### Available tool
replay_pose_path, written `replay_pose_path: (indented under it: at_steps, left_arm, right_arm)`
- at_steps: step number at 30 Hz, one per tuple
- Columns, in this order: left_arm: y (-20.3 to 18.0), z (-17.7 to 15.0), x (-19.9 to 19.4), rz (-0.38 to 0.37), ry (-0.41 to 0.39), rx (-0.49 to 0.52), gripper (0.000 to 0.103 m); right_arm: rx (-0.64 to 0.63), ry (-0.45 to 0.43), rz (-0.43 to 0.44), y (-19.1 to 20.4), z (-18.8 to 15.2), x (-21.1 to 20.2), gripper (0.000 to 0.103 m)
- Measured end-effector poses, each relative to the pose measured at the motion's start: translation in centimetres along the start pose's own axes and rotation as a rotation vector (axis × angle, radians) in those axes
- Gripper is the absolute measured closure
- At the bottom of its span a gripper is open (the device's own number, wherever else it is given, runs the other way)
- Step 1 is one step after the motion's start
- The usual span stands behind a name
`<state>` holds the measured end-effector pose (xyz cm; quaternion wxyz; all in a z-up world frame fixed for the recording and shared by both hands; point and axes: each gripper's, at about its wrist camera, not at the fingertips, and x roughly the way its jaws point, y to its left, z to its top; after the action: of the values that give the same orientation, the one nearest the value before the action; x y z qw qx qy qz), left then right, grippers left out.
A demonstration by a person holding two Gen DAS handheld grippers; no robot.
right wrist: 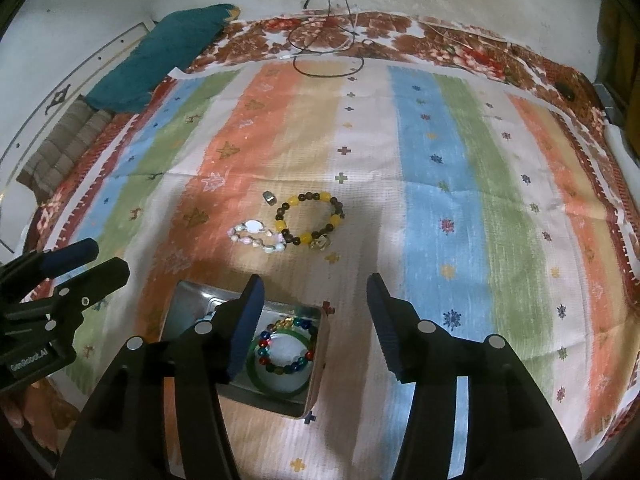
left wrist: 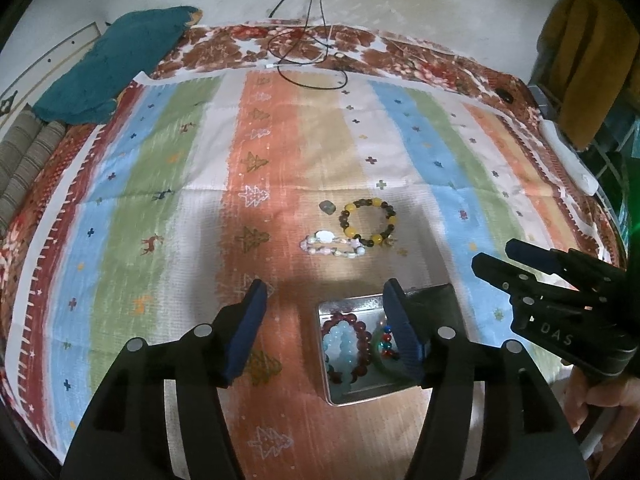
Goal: Organize jewelry
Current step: 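Move both open tools down to the yellow-black and white bead bracelets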
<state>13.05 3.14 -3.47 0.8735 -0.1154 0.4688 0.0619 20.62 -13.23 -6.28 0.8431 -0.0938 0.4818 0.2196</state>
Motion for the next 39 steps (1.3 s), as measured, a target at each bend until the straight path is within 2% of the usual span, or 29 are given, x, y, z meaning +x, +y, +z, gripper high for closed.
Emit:
replay_pose_path:
  at_steps: [20,28,39]
  left_arm:
    - [0.4,3.0,3.2,0.056,0.045,0.042,0.021]
    - [1.3,3.6,5.8,0.086,0.105,0.034,0.02]
    - [1.2,4.3,8.1,0.077,0.145,0.066,0.019]
  right_arm:
    - [-0.016,0.023,-0.001,0.1,2.1,1.8,0.031]
    - [-0.014,0.057,-0.016,-0.4,2.9,3.7,0.029]
    - [0.001,0.107,-0.026,-1.4,4.0,6.5,0.029]
